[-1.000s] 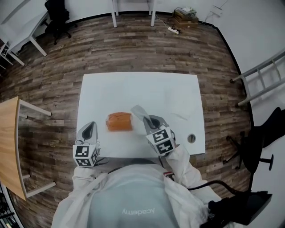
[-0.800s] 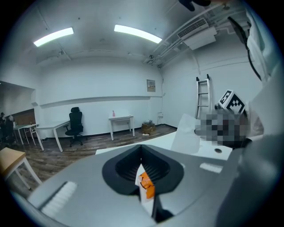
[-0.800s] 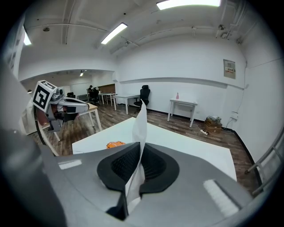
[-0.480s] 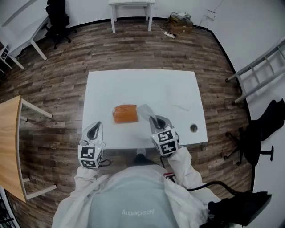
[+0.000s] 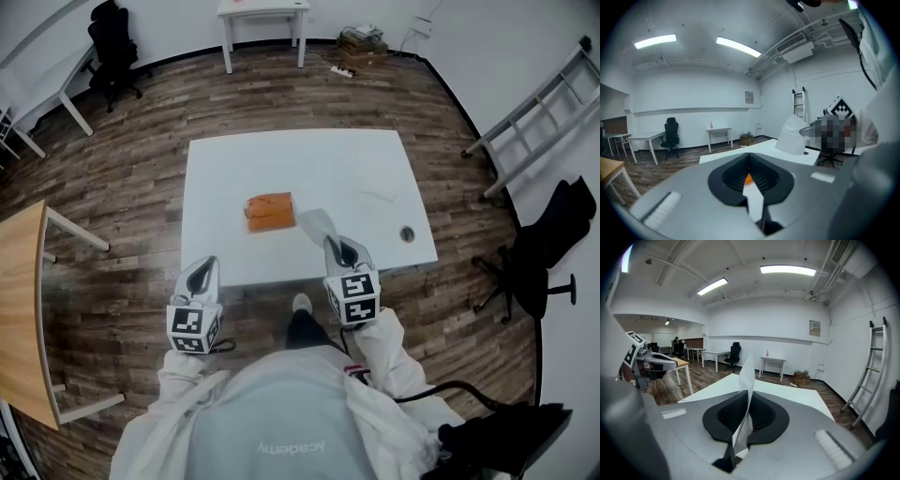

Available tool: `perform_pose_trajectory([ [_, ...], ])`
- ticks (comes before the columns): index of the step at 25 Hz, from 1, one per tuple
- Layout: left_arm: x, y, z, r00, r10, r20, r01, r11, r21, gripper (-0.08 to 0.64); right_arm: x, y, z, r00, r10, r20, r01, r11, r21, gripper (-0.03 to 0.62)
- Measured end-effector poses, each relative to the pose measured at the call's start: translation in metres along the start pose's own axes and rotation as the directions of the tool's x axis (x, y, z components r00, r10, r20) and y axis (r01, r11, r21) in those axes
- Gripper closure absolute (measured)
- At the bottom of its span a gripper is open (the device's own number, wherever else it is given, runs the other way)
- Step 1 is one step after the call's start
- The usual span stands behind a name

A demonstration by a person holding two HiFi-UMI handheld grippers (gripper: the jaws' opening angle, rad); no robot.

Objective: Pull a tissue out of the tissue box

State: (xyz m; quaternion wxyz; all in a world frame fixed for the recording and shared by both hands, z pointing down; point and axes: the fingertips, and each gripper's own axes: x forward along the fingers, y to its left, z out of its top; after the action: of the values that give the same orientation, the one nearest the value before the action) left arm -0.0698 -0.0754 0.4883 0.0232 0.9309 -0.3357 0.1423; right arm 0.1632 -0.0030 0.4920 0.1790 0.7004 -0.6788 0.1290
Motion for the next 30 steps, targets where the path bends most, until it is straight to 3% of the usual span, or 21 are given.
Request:
perform_pose_trajectory([
  [15,-0.069,-0.029,-0.017,0.999,-0.016,0.038,0.017,1.0,-0.014,0.56,-0.07,0.031,-0.014,0.995,-0.079,0.061,0.079,0.997,0.007,0.588],
  [23,-0.089,-0.045,-0.026,0.998,-0.025,0.058,0.028,0.999,-0.043,0.56,-0.108,0.032,-0.013,0.978,-0.145,0.15,0.143,0.989,0.021,0.589],
  [30,-0.093,-0.06,-0.03,0.998,-0.044,0.054,0.048,0.996,-0.078,0.56,-0.126,0.036,-0.024,0.982,-0.141,0.123,0.14,0.99,0.023,0.589],
])
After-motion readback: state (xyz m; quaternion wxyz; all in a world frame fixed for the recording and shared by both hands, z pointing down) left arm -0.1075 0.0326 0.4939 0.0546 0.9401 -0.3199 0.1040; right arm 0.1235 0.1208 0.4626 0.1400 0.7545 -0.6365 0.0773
